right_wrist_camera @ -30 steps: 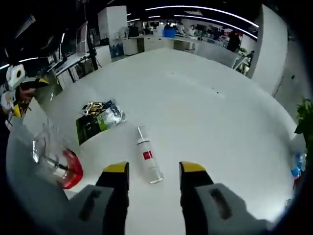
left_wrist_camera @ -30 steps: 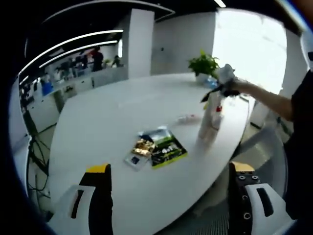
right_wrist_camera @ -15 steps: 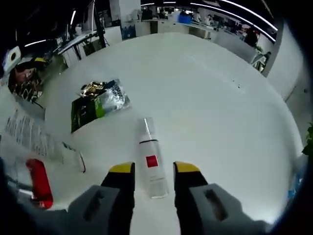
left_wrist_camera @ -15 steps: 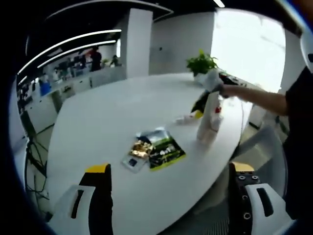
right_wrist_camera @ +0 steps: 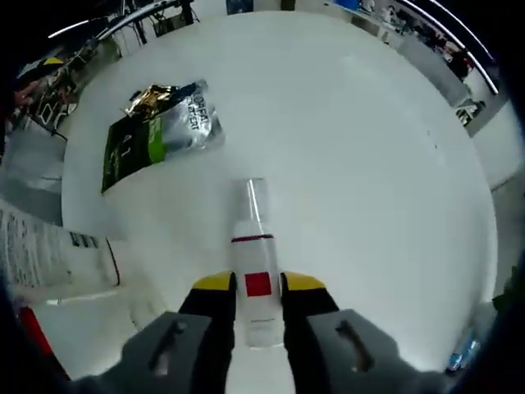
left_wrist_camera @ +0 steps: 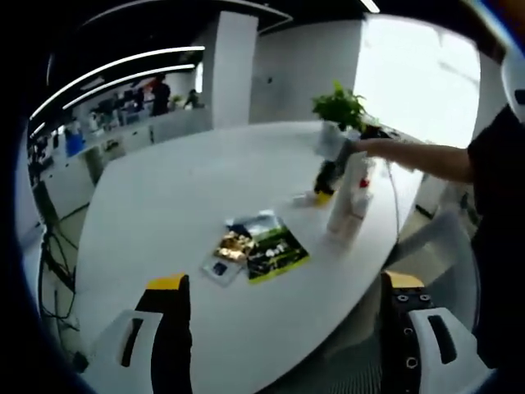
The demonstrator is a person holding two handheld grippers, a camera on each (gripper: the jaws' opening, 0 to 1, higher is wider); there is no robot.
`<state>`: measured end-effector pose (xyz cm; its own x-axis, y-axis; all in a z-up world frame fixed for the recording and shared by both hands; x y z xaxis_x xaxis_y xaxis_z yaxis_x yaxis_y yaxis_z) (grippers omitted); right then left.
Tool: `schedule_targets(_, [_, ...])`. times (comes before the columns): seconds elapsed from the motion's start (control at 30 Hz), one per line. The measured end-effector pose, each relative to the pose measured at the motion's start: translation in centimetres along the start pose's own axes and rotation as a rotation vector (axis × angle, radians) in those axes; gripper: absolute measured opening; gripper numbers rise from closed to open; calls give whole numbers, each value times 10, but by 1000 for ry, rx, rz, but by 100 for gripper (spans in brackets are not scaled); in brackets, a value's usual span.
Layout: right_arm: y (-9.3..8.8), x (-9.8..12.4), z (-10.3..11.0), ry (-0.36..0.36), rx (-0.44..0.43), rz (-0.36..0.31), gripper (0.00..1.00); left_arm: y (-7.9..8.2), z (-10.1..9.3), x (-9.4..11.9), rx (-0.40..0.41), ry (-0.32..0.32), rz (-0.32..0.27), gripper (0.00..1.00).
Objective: Arrange the skincare products in the storage area until every visible bottle or jar stands upright without overlapping.
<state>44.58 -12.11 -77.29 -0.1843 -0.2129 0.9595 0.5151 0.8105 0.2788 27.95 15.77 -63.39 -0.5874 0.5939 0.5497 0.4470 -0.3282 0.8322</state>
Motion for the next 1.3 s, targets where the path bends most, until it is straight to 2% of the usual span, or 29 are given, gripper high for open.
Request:
schedule_targets(0.07, [-2,-1,2,15,39,58,20,0,0,-1,-4,-1,2,94])
schedule_targets(0.2, [1,-2,5,-4,68,89,20,1,-1,-3,-5,-5,2,93])
schedule_targets(0.23, [2,-2,5,-8,131,89,19,1,-1,-3,-5,-7,2,93])
schedule_targets(0.33, [3,-3,7,4,98,94,19,2,-1,-5,-8,-12,5,93])
schedule_targets(0.37, [7,-5,14,47,90,67,19,2,-2,-7,-11,-15,7,92])
schedule_targets(0.4, [10,-5,14,52,91,54,19,3,-2,-7,-13,-18,9,92])
schedule_targets(0.47, [12,-7,17,54,97,61,19,4,-3,-8,-22,-22,10,92])
schedule_targets(0.53, [12,-7,15,31,177,98,19,5,-2,-8,-26,-24,9,92])
schedule_targets(0.6, [14,-9,14,24,144,115,19,8,-2,-7,-28,-22,3,91])
schedule_targets(0.7, [13,-9,11,30,139,109,19,10,-1,-5,-33,-18,-7,91])
schedule_targets(0.77, [11,-8,11,31,104,98,19,10,-1,-5,-33,-17,-12,91])
schedule_targets(1.0, [12,-7,12,12,103,99,18,14,-4,1,-39,-1,-39,92])
schedule_targets(1.07, [11,-5,11,8,131,76,18,17,-3,4,-35,8,-55,92])
schedule_targets(1.2, [5,-1,8,-21,100,57,18,20,-4,8,-46,14,-72,91])
schedule_targets(1.3, [9,10,6,-40,104,19,18,21,-7,10,-57,12,-84,91])
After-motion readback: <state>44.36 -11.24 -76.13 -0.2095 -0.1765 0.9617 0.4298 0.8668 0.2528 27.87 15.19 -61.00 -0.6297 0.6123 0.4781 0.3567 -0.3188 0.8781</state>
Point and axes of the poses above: the point that each gripper's makers call its tool centre point, and the gripper's own axes: x roughly backward along the fingers, z roughly to its left, y roughly out of its top, the point moved 1 cm from there along x, roughly backward along the fingers, and after that the axes turned 3 degrees about -x, right-handed, at the moved point
